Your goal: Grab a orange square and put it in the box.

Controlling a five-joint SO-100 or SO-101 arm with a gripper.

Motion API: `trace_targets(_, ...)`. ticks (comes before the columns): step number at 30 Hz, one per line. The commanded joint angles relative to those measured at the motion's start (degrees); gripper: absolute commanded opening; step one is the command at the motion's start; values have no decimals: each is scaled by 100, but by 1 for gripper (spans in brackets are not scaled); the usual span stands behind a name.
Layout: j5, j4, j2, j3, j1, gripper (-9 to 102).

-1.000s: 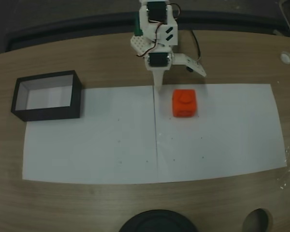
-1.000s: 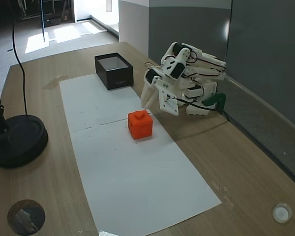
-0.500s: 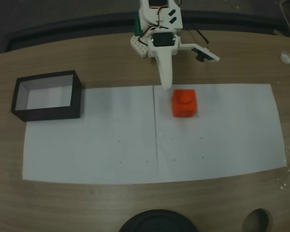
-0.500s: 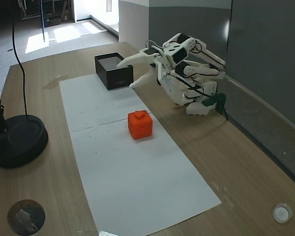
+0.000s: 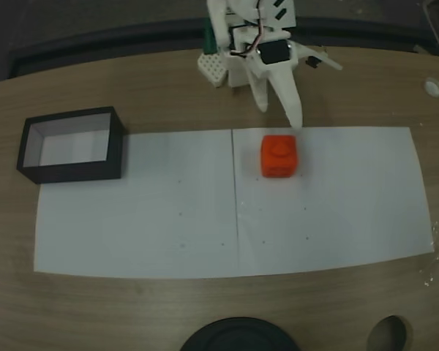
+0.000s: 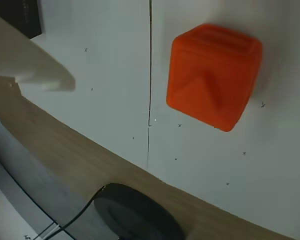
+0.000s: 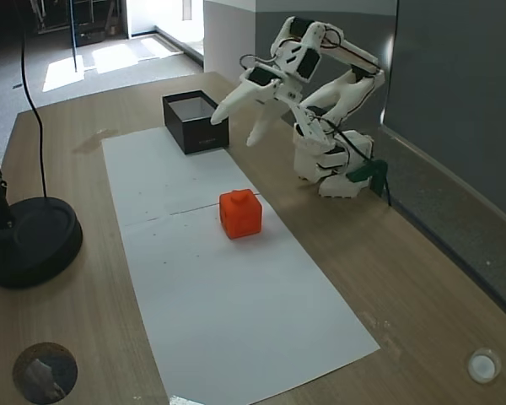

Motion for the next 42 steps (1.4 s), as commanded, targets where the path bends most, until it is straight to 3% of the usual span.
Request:
trace_targets(1,-18,510,-1063,-1626,-466,40)
trace_targets(4,-53,932,-2215,-2276,-782,40)
trace_targets(9,-9,932,-3551,-2470,-782,40)
trace_targets(18,624,932,-4781,-2452,-773,40)
trace_targets(32,870,-70,-4948,-1362,-264,40)
trace_targets(42,870,-97,-5001,-1178,-272,40)
